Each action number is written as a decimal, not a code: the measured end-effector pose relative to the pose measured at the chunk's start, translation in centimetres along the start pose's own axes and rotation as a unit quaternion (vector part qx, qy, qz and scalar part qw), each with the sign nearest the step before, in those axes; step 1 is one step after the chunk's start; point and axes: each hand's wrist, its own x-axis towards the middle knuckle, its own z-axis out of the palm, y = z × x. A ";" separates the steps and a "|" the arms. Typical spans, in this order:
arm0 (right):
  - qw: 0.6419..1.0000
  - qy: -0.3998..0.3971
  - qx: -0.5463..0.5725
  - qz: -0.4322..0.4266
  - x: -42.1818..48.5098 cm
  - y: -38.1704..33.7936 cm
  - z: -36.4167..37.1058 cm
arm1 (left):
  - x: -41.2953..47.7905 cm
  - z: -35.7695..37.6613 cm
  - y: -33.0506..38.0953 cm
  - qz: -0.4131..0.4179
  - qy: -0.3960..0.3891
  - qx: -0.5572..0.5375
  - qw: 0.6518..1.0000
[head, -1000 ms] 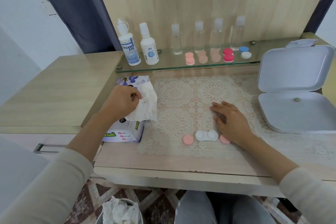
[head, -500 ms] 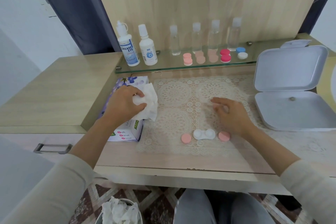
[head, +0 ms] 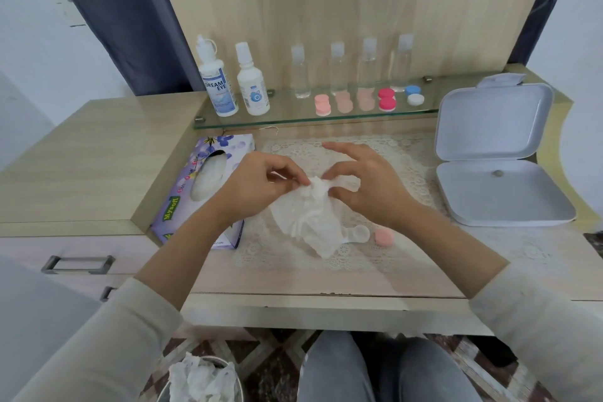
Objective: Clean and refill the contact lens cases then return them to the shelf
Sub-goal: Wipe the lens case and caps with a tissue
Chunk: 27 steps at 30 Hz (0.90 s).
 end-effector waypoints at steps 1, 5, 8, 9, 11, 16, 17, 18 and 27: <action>1.000 0.001 0.000 0.007 -0.1 0.1 0.0 | 0.0 0.2 -0.1 0.000 0.003 -0.005 1.000; 0.998 0.004 0.029 0.051 -0.8 0.1 -0.3 | -0.3 1.5 -0.5 -0.008 0.011 0.004 1.000; 0.996 0.014 0.047 0.076 -1.1 -0.1 -0.5 | -0.7 2.4 -0.5 -0.044 -0.022 -0.015 0.999; 0.995 0.019 0.047 0.083 -1.2 -0.1 -0.5 | -0.7 2.7 -0.5 -0.051 -0.027 -0.017 0.998; 0.994 0.028 0.047 0.097 -1.4 0.0 -0.4 | -0.7 3.1 -0.8 -0.050 -0.008 0.015 0.999; 0.988 -0.005 0.122 0.096 -2.2 -0.3 -0.4 | -0.5 3.8 -1.3 -0.053 0.089 0.012 0.995; 0.984 -0.019 0.148 0.098 -2.4 -0.5 -0.5 | -0.5 3.9 -1.2 -0.056 0.097 0.002 0.994; 0.978 -0.029 0.179 0.101 -2.5 -0.7 -0.5 | -0.4 3.9 -1.1 -0.060 0.097 -0.014 0.993; 0.957 0.006 0.267 0.117 -3.0 -1.2 -0.4 | -0.6 4.3 -0.1 -0.064 0.066 -0.119 0.989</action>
